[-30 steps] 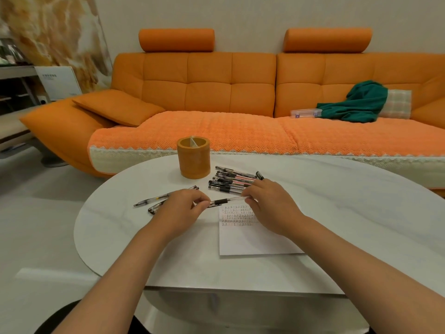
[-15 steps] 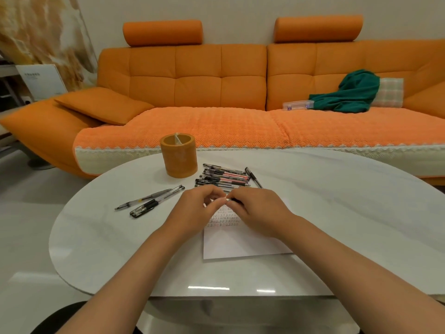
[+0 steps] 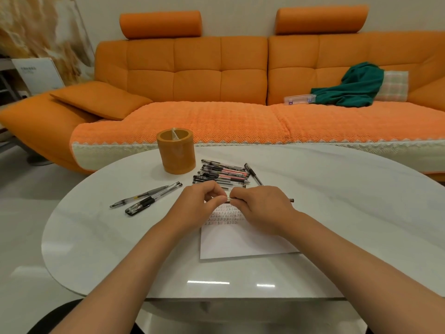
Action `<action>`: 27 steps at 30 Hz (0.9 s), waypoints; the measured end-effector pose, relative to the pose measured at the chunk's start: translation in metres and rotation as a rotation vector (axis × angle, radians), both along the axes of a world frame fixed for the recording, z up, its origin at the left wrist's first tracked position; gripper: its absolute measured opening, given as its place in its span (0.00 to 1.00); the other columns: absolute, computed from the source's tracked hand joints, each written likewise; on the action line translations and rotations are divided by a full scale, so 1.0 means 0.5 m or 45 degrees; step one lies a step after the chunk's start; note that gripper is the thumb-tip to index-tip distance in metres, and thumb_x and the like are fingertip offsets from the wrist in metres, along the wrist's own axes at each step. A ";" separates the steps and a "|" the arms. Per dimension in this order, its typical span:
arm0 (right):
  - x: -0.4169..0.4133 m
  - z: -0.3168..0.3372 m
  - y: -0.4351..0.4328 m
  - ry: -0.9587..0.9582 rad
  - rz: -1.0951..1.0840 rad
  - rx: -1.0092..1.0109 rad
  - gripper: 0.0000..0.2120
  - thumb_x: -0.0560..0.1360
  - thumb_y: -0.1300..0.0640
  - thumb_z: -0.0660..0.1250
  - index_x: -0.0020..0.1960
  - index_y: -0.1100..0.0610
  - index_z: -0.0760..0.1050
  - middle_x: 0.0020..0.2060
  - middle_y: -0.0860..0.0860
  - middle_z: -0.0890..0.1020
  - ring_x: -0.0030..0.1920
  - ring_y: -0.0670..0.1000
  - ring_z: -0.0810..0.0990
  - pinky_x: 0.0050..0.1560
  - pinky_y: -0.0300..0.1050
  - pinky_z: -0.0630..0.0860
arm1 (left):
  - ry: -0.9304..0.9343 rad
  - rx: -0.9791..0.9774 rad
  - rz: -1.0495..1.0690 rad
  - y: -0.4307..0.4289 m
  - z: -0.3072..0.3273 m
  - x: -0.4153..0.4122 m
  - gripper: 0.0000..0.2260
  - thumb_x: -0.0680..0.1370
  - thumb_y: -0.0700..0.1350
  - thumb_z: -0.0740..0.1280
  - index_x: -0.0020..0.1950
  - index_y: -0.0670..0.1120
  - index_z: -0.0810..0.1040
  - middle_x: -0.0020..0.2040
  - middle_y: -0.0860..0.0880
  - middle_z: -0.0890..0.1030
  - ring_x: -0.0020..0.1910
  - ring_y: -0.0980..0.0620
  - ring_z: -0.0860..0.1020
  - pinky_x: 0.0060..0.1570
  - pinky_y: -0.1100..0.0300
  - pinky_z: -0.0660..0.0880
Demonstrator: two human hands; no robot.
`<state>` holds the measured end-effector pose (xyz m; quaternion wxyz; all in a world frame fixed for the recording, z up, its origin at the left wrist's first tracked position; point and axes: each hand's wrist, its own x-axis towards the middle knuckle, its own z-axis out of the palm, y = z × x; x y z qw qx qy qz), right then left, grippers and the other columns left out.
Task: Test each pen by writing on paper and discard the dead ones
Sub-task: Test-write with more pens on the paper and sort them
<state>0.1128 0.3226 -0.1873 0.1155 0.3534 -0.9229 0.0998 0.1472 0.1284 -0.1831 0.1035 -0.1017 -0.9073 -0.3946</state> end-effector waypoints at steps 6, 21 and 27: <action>0.003 0.011 -0.001 -0.181 -0.039 -0.019 0.14 0.83 0.42 0.53 0.61 0.46 0.72 0.45 0.45 0.82 0.45 0.50 0.79 0.39 0.46 0.68 | -0.029 0.001 -0.005 -0.010 0.002 -0.006 0.03 0.79 0.46 0.71 0.48 0.54 0.81 0.40 0.59 0.81 0.40 0.61 0.77 0.38 0.71 0.72; 0.003 0.040 0.022 -1.234 -0.087 -1.161 0.19 0.80 0.71 0.54 0.51 0.60 0.83 0.44 0.57 0.80 0.39 0.54 0.82 0.34 0.48 0.78 | -0.192 -0.510 0.074 -0.010 -0.009 -0.016 0.08 0.81 0.47 0.63 0.55 0.57 0.79 0.51 0.58 0.78 0.47 0.59 0.75 0.50 0.57 0.78; 0.000 0.017 0.023 -1.390 0.015 -1.152 0.24 0.77 0.77 0.57 0.62 0.56 0.79 0.45 0.58 0.79 0.42 0.55 0.81 0.42 0.51 0.78 | -0.186 -0.547 0.046 -0.003 -0.015 -0.021 0.08 0.77 0.58 0.68 0.52 0.57 0.77 0.49 0.58 0.76 0.48 0.58 0.75 0.49 0.55 0.77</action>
